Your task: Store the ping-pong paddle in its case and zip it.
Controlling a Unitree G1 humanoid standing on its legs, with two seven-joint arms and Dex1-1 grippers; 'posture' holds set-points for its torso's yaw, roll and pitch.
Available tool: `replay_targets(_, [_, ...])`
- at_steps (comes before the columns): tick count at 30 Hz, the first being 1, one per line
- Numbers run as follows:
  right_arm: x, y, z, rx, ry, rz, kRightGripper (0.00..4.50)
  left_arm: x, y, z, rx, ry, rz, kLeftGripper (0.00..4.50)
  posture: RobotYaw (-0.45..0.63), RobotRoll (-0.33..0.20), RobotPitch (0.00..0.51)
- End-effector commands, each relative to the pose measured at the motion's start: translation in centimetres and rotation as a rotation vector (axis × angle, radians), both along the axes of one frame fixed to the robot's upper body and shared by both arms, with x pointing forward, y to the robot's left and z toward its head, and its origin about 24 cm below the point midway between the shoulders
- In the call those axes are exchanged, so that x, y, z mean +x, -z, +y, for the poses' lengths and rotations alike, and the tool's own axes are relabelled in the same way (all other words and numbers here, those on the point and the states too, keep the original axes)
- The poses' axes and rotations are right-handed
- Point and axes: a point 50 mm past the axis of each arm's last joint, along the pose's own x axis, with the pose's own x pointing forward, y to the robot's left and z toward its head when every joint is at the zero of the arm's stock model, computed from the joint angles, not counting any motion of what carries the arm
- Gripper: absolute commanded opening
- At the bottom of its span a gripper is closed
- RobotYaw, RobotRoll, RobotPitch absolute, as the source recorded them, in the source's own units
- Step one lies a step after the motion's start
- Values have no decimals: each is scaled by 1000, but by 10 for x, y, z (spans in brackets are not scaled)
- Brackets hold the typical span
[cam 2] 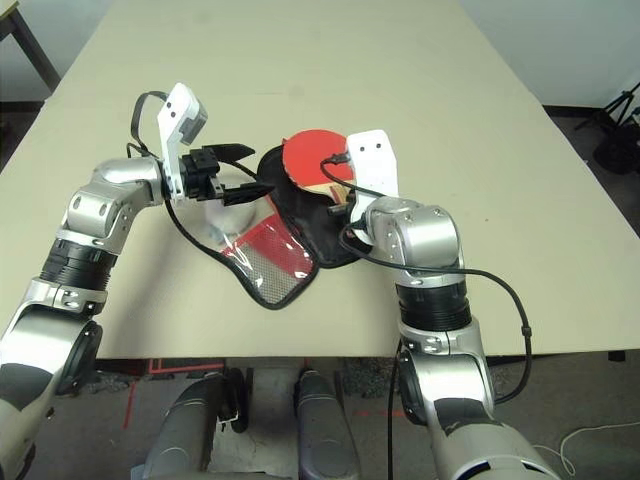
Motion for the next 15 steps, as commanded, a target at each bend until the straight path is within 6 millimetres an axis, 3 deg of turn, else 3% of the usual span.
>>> replay_targets(1, [-7,2,10,1,-50,5,1189,-2,4,3,1,-6,13,4500,-37,0,176])
replay_targets(15, [-6,17,7,16,-9,37,1189,-1,4,2,5,-8,13,4500,-40,0,179])
